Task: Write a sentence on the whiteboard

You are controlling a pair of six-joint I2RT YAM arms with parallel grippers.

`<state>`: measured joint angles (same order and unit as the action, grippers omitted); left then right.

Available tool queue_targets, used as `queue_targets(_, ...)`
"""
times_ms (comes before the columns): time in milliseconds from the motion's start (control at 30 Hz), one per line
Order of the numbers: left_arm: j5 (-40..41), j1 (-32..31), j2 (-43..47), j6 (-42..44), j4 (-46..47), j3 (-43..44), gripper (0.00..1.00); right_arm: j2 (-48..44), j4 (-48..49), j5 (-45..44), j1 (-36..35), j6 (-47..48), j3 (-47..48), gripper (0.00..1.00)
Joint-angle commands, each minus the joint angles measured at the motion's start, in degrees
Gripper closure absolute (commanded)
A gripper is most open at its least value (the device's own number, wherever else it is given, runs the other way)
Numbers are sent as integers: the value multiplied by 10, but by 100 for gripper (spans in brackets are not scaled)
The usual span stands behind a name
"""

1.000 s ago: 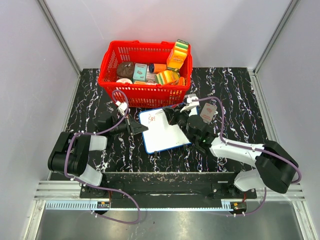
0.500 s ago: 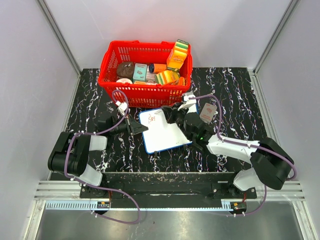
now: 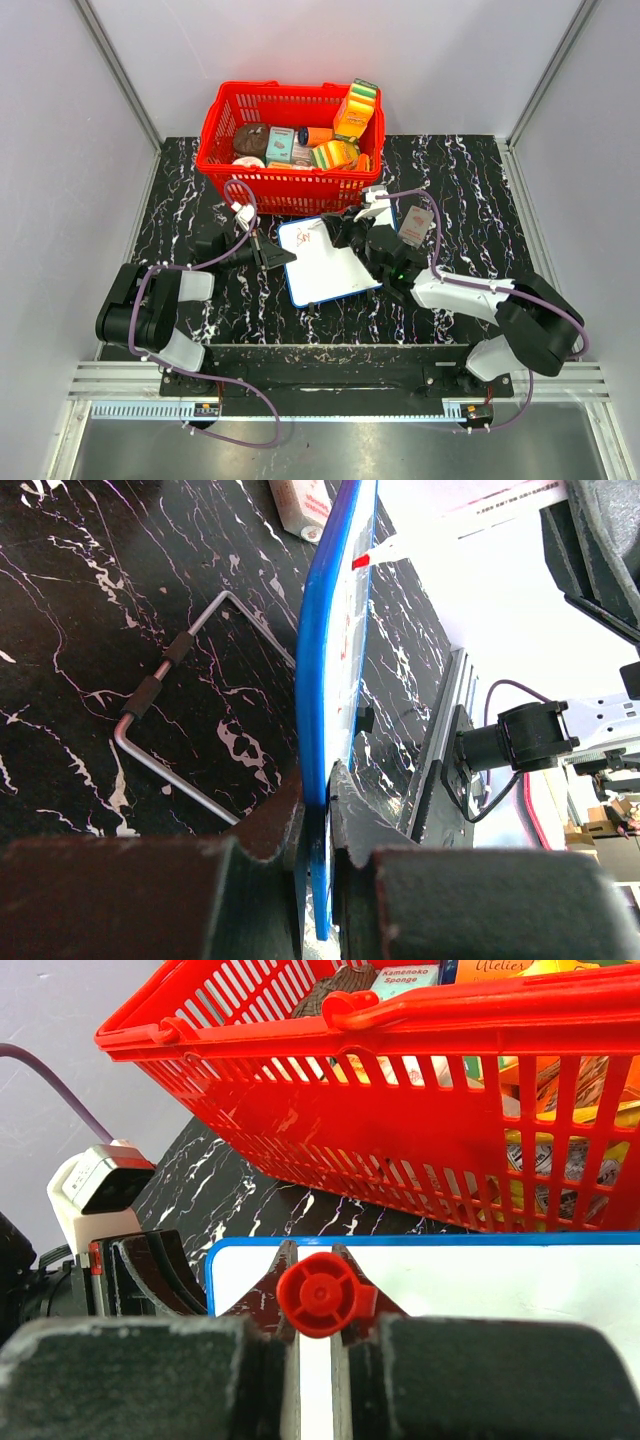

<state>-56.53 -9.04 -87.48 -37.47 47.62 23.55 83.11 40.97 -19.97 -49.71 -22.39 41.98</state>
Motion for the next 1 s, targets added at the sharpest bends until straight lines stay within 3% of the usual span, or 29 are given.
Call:
queue_targets(0, 30, -6, 2, 56, -4, 6, 100, -25, 26, -2, 4, -2, -4, 100)
queue_targets(967, 30, -6, 1, 57, -4, 8, 100, -42, 17, -17, 8, -1, -34, 100)
